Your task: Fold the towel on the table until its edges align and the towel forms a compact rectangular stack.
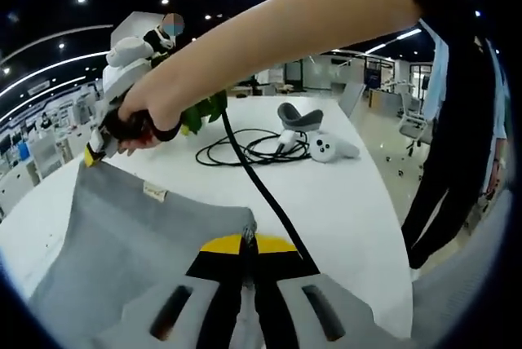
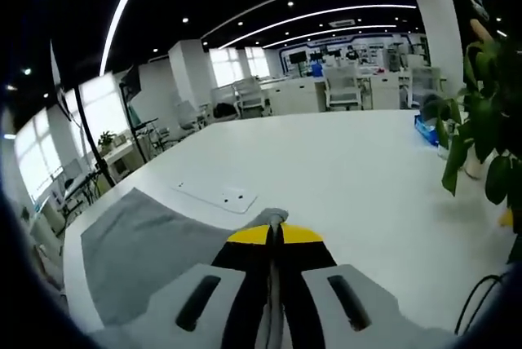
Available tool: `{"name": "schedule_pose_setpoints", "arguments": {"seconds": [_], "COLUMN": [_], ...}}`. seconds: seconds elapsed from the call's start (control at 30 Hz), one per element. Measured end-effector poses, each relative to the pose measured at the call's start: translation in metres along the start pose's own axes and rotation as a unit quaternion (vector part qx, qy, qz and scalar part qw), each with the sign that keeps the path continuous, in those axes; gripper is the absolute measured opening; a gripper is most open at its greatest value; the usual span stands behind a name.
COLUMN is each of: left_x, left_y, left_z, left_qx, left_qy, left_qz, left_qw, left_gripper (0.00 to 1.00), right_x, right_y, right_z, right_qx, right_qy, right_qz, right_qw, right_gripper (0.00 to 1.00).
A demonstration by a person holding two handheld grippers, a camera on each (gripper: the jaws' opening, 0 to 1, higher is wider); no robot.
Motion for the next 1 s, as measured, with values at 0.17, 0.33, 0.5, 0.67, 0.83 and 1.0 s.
{"name": "schedule_pose_setpoints", "arguments": {"seconds": [0.17,0.33,0.5,0.67,0.83,1.0], "left_x": [0.002,0.004,0.004,0.005,0.009,0.016], "left_y": [0.012,0.022,0.032,0.045,0.059,0.076], "left_z": [0.008,0.016,0.027,0.036,0.042,0.048], "left_qx": [-0.002,-0.003,-0.005,-0.003,-0.009,-0.023], "left_qy": [-0.015,-0.042,-0.077,-0.103,-0.103,-0.083], "left_qz": [0.001,0.006,0.005,0.007,0.015,0.04], "left_qw": [0.9999,0.9991,0.997,0.9947,0.9945,0.9955], "left_gripper": [0.03,0.03,0.03,0.03,0.03,0.03], "right_x": [0.011,0.02,0.032,0.047,0.059,0.071], "right_y": [0.003,0.004,0.002,-0.002,-0.006,-0.01], "right_z": [0.011,0.02,0.032,0.04,0.043,0.05], "right_qx": [-0.001,-0.003,-0.008,-0.011,-0.008,-0.011], "right_qy": [0.015,0.017,0.021,0.023,0.025,0.025], "right_qz": [0.006,0.007,0.01,0.017,0.022,0.026], "right_qw": [0.9999,0.9998,0.9997,0.9995,0.9994,0.9993], "right_gripper": [0.0,0.0,0.0,0.0,0.0,0.0]}}
Point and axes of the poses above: the point that each gripper's makers call its tool centre point, and the gripper's own axes: y roughly backward along the fingers, x roughly to its left, z roughly out of its top, the point moved 6 cm from there along y, roughly backward along the fingers, and after that the axes turned 13 degrees about -x, right-handed, at the moved point
